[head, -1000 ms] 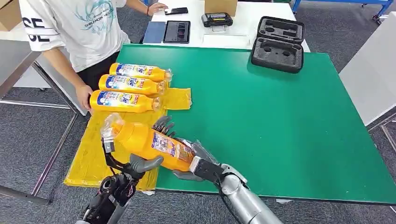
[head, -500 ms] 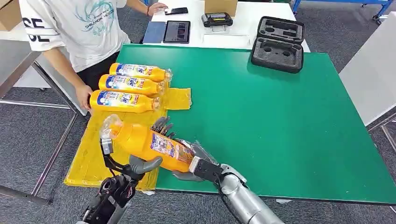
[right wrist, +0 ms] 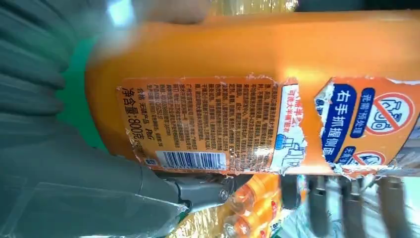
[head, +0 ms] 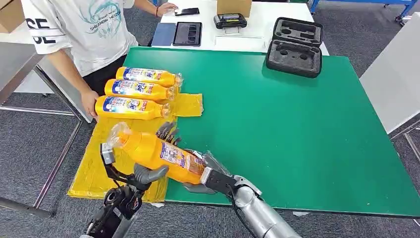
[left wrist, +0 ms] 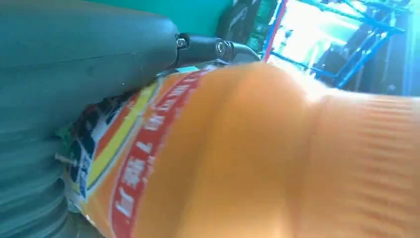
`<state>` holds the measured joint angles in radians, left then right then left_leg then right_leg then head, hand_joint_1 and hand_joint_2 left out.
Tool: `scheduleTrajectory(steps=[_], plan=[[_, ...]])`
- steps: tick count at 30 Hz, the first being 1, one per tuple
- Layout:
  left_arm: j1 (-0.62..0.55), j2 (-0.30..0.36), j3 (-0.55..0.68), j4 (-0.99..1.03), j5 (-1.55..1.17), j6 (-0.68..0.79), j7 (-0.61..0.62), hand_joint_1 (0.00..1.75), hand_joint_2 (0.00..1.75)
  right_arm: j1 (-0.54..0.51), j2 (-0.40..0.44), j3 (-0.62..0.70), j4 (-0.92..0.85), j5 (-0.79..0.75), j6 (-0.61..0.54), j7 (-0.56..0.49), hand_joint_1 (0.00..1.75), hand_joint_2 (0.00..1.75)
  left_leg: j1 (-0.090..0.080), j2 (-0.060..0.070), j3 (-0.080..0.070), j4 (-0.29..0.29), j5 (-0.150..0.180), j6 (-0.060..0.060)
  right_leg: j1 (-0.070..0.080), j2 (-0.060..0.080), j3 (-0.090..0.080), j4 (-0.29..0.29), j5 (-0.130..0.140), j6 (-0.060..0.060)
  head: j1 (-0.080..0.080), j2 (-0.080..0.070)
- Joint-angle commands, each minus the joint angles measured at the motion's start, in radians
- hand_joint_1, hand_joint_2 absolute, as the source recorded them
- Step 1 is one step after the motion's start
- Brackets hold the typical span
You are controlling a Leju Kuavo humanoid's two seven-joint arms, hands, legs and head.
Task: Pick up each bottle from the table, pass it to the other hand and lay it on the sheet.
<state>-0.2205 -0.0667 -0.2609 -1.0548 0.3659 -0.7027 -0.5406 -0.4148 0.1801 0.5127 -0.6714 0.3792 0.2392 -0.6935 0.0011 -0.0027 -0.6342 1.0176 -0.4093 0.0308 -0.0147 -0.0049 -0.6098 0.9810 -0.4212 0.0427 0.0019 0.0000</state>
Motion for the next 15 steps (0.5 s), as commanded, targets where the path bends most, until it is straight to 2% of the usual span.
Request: scheduleTrajectory(steps=[1, 3, 5, 6, 8, 9, 10, 14, 15], plan=[[-0.017, -0.014, 0.08, -0.032, 0.028, 0.018, 0.001, 0.0, 1.75, -0.027, -0.018, 0.063, 0.086, 0.007, 0.015, -0.005, 1.75, 1.75, 0.001, -0.001, 0.004, 0.0, -0.002, -0.001, 0.001, -0.001, 0.004, -0.001, -0.002, -0.001, 0.0, 0.0], [-0.012, -0.017, 0.08, -0.043, 0.022, 0.022, -0.008, 0.0, 1.75, -0.03, -0.017, 0.067, 0.091, 0.007, 0.017, -0.005, 1.75, 1.75, 0.002, 0.0, 0.008, 0.0, -0.004, -0.002, 0.002, 0.0, 0.009, -0.001, -0.003, -0.003, 0.0, 0.0], [-0.012, -0.017, 0.077, -0.047, 0.016, 0.019, -0.013, 0.0, 1.75, -0.03, -0.016, 0.069, 0.092, 0.007, 0.016, -0.005, 1.75, 1.75, 0.001, -0.001, 0.003, 0.0, -0.001, -0.001, 0.001, -0.001, 0.003, 0.0, -0.001, -0.001, 0.0, 0.0], [-0.014, -0.013, 0.068, -0.051, -0.003, 0.013, -0.024, 0.0, 1.75, -0.03, -0.017, 0.07, 0.092, 0.007, 0.013, -0.005, 1.75, 1.75, 0.002, 0.0, 0.009, 0.0, -0.004, -0.002, 0.002, 0.0, 0.009, 0.0, -0.004, -0.003, 0.0, 0.0], [-0.015, -0.013, 0.067, -0.05, -0.008, 0.013, -0.028, 0.0, 1.75, -0.029, -0.017, 0.069, 0.091, 0.005, 0.014, -0.005, 1.75, 1.75, 0.001, -0.001, 0.002, 0.0, -0.001, -0.001, 0.001, -0.001, 0.003, -0.001, -0.001, -0.001, 0.0, 0.0], [-0.018, -0.008, 0.055, -0.052, -0.025, 0.009, -0.024, 1.47, 1.75, -0.029, -0.018, 0.069, 0.088, 0.004, 0.014, -0.005, 1.75, 1.75, 0.001, -0.001, 0.005, 0.0, -0.002, -0.002, 0.001, -0.001, 0.005, -0.001, -0.002, -0.002, 0.0, 0.0], [-0.018, -0.008, 0.054, -0.051, -0.033, 0.013, -0.027, 1.71, 1.75, -0.03, -0.018, 0.068, 0.087, 0.003, 0.014, -0.004, 1.75, 1.75, 0.001, -0.002, 0.003, 0.0, -0.001, -0.001, 0.001, -0.002, 0.004, 0.0, -0.002, -0.002, 0.0, 0.0], [-0.012, 0.0, 0.032, -0.054, -0.082, 0.017, -0.045, 1.75, 1.75, -0.031, -0.019, 0.063, 0.084, -0.003, 0.016, -0.004, 1.75, 1.75, 0.001, -0.001, 0.002, 0.0, -0.001, -0.001, 0.001, -0.001, 0.002, 0.0, -0.001, -0.001, 0.0, 0.0], [-0.014, 0.003, 0.025, -0.05, -0.111, 0.025, -0.044, 1.75, 1.75, -0.03, -0.019, 0.06, 0.082, -0.006, 0.015, -0.004, 1.75, 1.75, 0.001, -0.001, 0.005, 0.0, -0.002, -0.002, 0.001, -0.001, 0.006, 0.0, -0.002, -0.002, 0.0, 0.0]])
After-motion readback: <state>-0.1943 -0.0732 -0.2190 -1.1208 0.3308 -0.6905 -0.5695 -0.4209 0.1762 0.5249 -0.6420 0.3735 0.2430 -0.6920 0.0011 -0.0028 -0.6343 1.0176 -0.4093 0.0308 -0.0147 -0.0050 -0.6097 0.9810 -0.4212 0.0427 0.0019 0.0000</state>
